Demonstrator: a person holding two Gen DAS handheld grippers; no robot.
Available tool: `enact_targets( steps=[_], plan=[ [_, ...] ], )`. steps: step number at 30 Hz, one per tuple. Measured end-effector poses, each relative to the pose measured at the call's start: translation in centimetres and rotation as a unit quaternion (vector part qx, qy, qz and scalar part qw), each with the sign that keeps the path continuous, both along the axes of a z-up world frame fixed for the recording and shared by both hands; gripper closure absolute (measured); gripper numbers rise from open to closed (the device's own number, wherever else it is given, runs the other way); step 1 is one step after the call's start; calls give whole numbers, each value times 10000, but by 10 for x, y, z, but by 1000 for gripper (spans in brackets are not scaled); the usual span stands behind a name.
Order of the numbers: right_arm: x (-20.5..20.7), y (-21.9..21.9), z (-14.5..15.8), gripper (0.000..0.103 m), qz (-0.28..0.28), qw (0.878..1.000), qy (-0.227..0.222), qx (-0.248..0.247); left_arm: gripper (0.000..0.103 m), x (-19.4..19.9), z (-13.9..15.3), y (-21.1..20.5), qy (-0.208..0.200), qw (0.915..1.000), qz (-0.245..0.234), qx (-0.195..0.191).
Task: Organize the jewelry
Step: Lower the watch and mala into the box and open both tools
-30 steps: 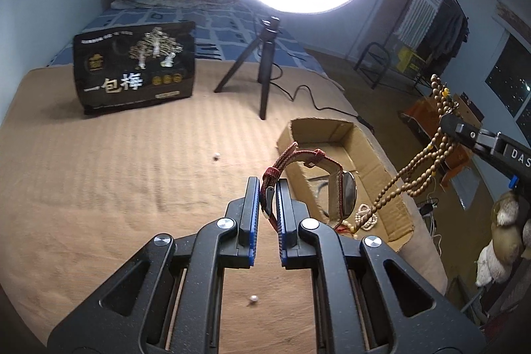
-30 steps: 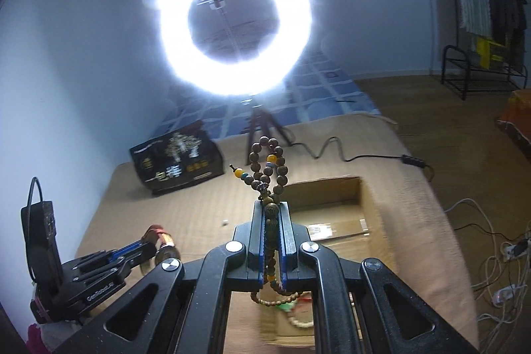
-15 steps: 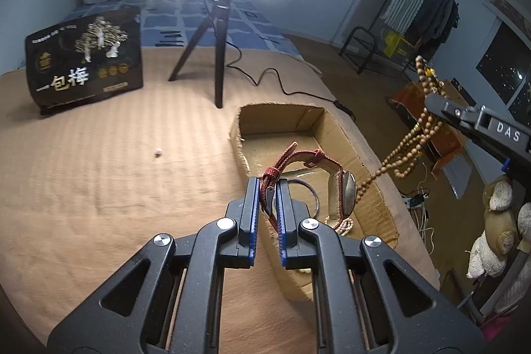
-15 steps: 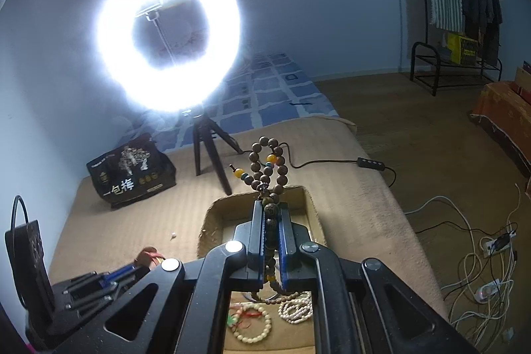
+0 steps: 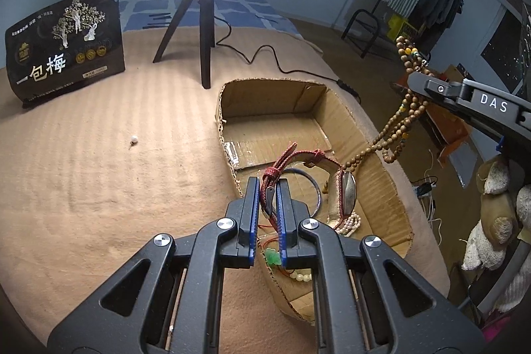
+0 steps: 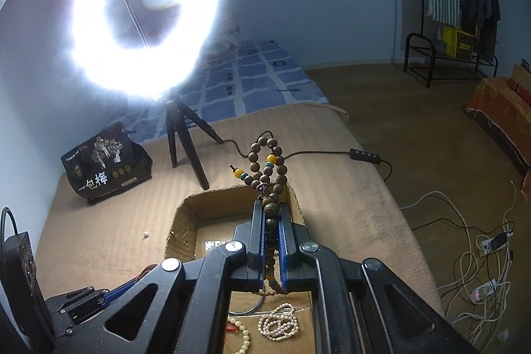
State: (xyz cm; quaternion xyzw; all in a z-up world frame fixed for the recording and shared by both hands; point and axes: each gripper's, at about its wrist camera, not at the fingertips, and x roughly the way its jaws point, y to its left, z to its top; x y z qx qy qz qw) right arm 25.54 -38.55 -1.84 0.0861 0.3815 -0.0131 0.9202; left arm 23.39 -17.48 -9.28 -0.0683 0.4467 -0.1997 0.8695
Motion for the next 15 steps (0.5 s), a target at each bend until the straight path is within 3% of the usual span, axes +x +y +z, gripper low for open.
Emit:
enact_targets(
  steps=[15],
  plan=[
    [14,1,-21,99,59,9995,297,-15,95,3,-10,-9,77,9999,-33,78]
  ],
)
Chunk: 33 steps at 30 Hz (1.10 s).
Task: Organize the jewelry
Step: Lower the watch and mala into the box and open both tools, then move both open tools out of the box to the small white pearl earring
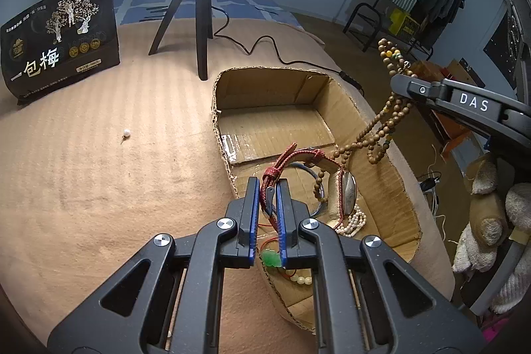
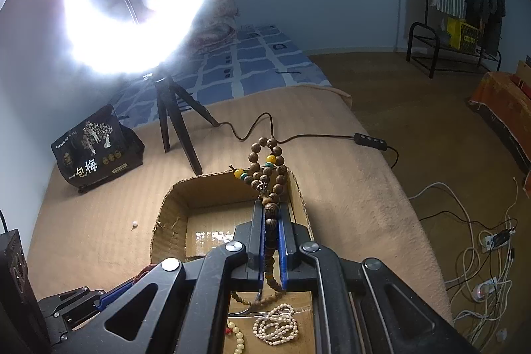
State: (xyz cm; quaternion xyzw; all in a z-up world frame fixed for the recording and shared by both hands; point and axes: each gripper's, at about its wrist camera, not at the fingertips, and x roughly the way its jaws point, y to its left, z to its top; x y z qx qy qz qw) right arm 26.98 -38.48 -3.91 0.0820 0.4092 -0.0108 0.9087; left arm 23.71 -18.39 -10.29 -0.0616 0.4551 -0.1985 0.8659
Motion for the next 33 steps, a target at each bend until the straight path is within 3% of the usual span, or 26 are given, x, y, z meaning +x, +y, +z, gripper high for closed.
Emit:
enact_targets(
  steps=[8,10,14,16,18,22,33],
  plan=[
    [3,2,-3,96,25,10000,66,-23,95,1,1,-2,-28,10000,-40,31],
    [3,2,-3,74,21,10000,70,-14,92,0,2,-3,-74,9999,-56,81],
    [2,1,-2,57,-39,10000,73,-47,85,-2,5,-3,-105,9999,-47,126],
    [0,2,0,40,-52,10000,21,-56,78,-3,7,-2,-143,9998,-47,142],
    [-1,2,2,36,-71,9999,0,-101,70,-5,9,-1,-192,9997,-42,156],
    [-3,3,6,25,-77,9999,-46,-120,70,-8,12,0,-222,9995,-66,191],
    [-14,8,14,17,-26,9999,-77,-142,70,-16,22,11,-345,9991,-81,233]
  ],
)
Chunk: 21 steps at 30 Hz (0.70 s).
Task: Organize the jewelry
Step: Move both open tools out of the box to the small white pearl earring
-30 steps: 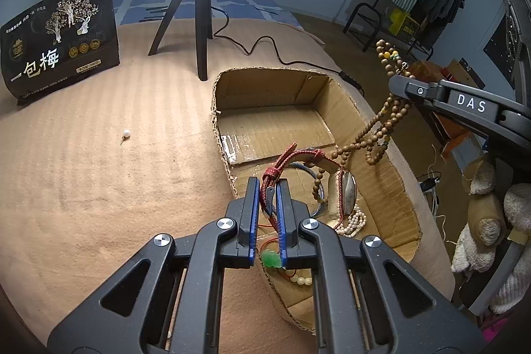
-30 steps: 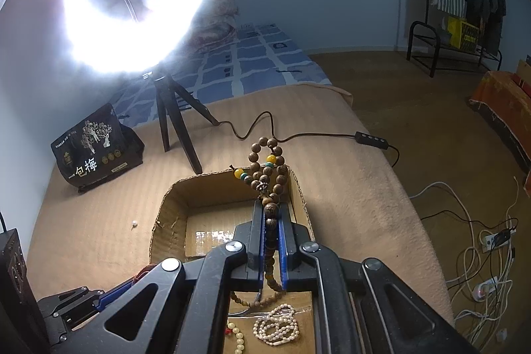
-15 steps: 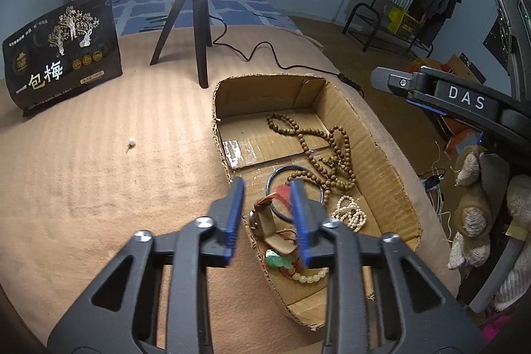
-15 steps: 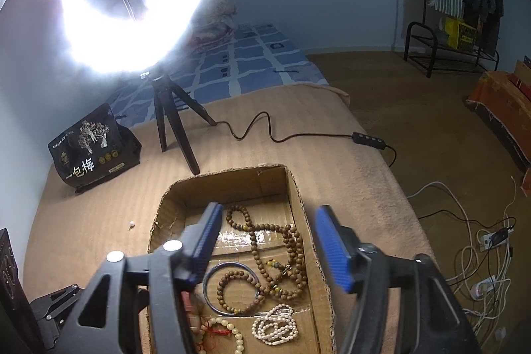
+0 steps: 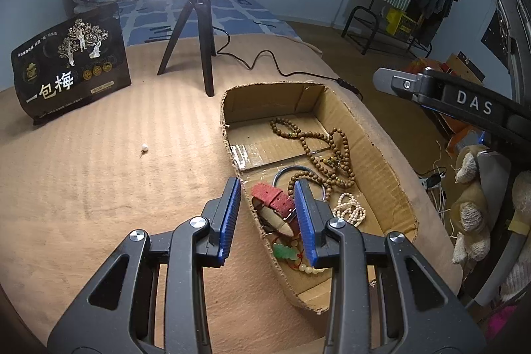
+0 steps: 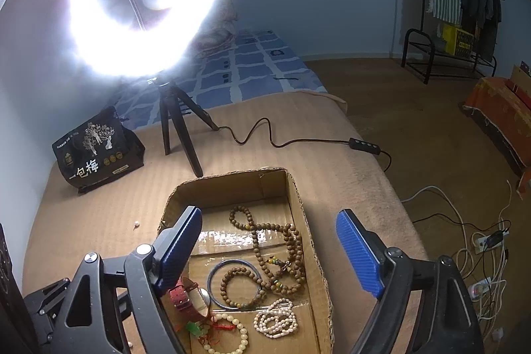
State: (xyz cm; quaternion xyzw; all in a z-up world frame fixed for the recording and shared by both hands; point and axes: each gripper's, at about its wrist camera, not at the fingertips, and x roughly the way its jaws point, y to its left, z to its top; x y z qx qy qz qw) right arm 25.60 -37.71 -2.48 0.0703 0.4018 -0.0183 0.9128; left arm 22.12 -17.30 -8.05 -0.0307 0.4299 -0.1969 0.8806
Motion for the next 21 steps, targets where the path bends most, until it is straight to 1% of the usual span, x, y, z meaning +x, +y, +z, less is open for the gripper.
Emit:
enact_targets(
  steps=[6,9,12,21],
  plan=[
    [-12,6,8,12,45,9999,-106,39,70,-3,6,22,-13,9999,114,-74],
    [-18,13,12,11,155,9997,-138,124,70,-3,9,39,-94,9997,219,14],
    [-24,25,15,11,362,9990,-142,198,70,-3,11,58,-167,9992,366,66],
    [-43,71,19,11,1033,9939,-118,358,69,3,14,129,-109,9959,896,-114]
  ],
)
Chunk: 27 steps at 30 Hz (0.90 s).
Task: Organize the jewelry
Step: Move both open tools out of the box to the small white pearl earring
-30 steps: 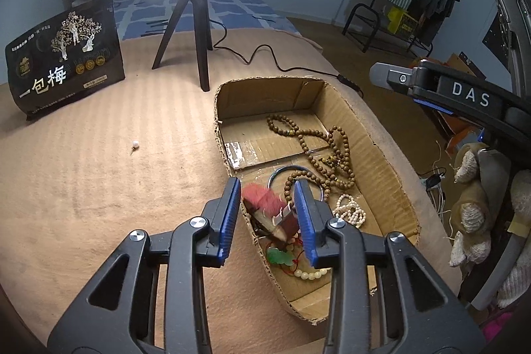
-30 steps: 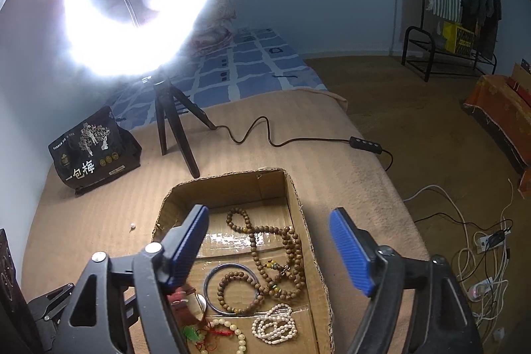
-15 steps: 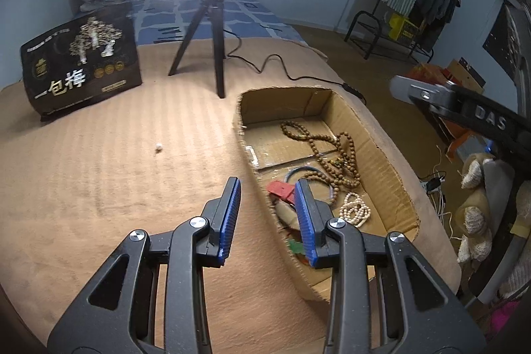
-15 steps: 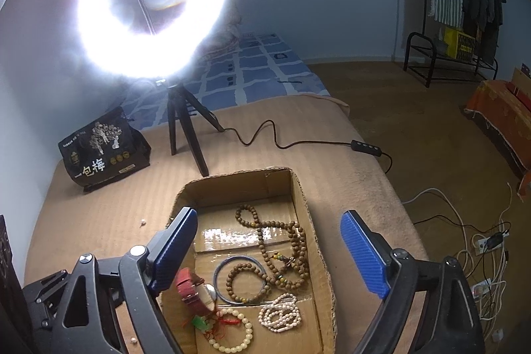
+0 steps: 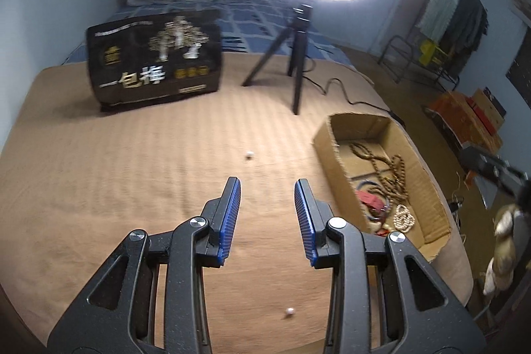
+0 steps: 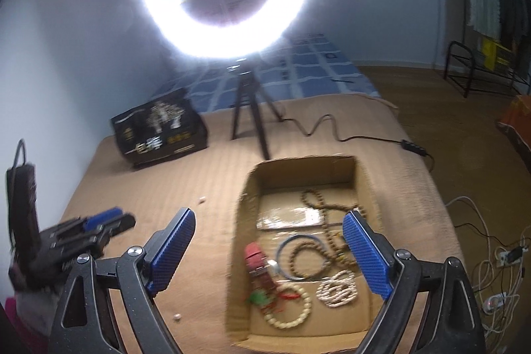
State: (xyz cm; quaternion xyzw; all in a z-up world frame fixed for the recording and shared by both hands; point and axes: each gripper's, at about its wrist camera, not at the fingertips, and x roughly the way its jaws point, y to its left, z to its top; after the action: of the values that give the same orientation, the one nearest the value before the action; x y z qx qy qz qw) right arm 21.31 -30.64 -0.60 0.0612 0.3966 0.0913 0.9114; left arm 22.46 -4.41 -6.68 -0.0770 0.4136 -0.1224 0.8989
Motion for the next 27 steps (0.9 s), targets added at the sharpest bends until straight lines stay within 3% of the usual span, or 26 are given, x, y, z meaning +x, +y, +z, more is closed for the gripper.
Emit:
enact_targets(
  steps=[5,12,16,23,27],
  plan=[
    [-13,27,-6,12,330,9994,77,63,69,1,-2,22,12,9999,133,-76],
    [-32,57,-24,31,677,9969,293,262,69,3,-7,33,24,9998,97,-193],
    [-43,77,-39,42,902,9949,429,119,69,9,-15,35,41,9997,19,-220],
    [-63,102,-77,49,1186,9906,650,-179,69,31,-34,34,158,9995,-204,-179],
    [-69,112,-97,57,1333,9877,703,-415,69,50,-49,24,205,9987,-469,20]
  ],
)
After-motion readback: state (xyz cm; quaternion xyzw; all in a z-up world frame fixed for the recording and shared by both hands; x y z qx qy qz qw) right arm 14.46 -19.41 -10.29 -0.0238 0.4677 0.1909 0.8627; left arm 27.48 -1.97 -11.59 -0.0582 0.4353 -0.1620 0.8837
